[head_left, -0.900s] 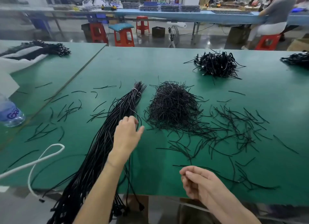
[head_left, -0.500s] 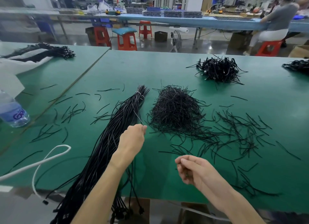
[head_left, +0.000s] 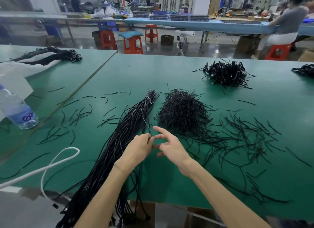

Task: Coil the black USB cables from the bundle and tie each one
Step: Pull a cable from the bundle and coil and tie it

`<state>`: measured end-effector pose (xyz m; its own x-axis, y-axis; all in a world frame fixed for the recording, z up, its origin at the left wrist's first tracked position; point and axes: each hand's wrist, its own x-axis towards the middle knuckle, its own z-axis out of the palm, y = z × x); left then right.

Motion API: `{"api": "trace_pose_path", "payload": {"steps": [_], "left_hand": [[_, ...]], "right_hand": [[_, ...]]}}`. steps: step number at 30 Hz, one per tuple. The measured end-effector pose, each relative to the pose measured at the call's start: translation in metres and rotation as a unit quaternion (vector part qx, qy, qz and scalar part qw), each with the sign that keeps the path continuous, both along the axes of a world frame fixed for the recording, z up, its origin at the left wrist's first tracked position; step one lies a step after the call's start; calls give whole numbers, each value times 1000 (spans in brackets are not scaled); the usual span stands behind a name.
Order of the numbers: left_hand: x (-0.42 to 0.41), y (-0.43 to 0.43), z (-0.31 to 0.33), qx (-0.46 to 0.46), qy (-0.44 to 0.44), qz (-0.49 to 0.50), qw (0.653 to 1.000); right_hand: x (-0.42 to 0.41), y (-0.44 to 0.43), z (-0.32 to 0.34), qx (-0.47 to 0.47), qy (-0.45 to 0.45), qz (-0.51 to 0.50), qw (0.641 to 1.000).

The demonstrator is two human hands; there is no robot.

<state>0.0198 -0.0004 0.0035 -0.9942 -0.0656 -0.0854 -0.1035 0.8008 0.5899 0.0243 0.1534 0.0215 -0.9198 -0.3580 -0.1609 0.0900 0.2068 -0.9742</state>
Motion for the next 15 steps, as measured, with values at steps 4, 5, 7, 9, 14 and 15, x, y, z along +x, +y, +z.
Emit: {"api": "trace_pose_path", "payload": {"steps": [4, 5, 7, 9, 14, 15], "left_hand": [[1, -14, -3, 3, 3, -43, 999], [0, -17, -3, 5, -3, -55, 998], [-2, -24, 0, 3, -19, -78, 997], [-8, -31, 3, 7, 0, -83, 996], [-24, -36, -7, -33, 123, -14, 992], [-27, -35, -12, -62, 157, 2, 986]], "right_hand": [[-5, -10, -7, 24, -11, 17, 1000], [-6, -11, -9, 20, -26, 19, 999], [-8, -13, -11, -15, -67, 35, 997], [-10, -16, -11, -52, -91, 30, 994], [-15, -29, -16, -118, -126, -78, 982], [-16, -32, -19, -111, -129, -96, 981]]}}
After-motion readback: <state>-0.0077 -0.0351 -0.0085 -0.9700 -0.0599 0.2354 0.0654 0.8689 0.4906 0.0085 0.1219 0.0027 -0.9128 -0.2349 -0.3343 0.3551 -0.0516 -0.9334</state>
